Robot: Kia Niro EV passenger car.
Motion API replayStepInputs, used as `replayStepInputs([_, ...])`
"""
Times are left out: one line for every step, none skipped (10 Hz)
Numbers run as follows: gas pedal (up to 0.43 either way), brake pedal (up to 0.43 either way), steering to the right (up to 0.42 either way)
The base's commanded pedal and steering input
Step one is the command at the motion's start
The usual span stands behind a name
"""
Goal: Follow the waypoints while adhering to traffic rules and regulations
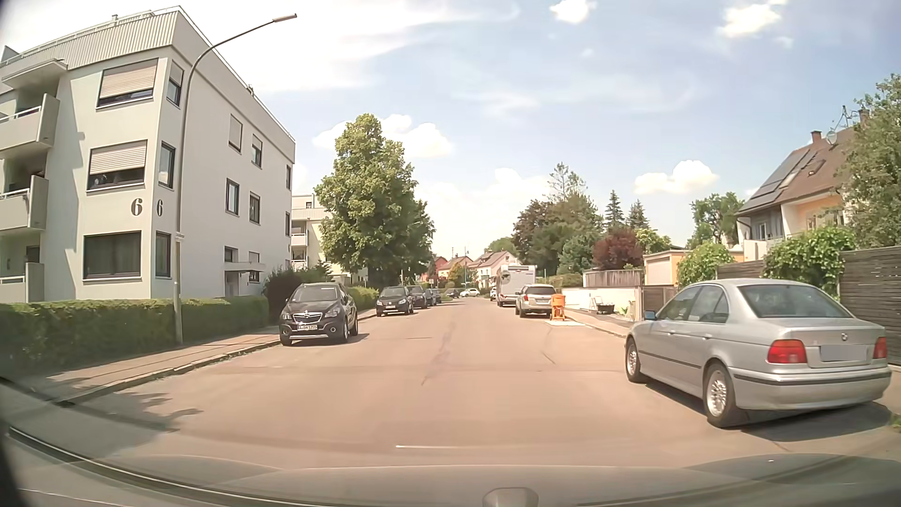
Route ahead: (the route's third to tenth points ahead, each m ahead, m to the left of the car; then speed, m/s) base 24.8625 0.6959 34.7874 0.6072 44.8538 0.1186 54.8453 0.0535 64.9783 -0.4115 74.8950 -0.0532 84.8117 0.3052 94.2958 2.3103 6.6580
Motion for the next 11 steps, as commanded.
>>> replayStepInputs([0.067, 0.0, 0.003])
replayStepInputs([0.067, 0.0, 0.006])
replayStepInputs([0.067, 0.0, 0.005])
replayStepInputs([0.067, 0.0, 0.006])
replayStepInputs([0.067, 0.0, 0.006])
replayStepInputs([0.067, 0.0, 0.006])
replayStepInputs([0.067, 0.0, 0.007])
replayStepInputs([0.059, 0.0, 0.008])
replayStepInputs([0.047, 0.0, 0.007])
replayStepInputs([0.047, 0.0, 0.007])
replayStepInputs([0.047, 0.0, 0.007])
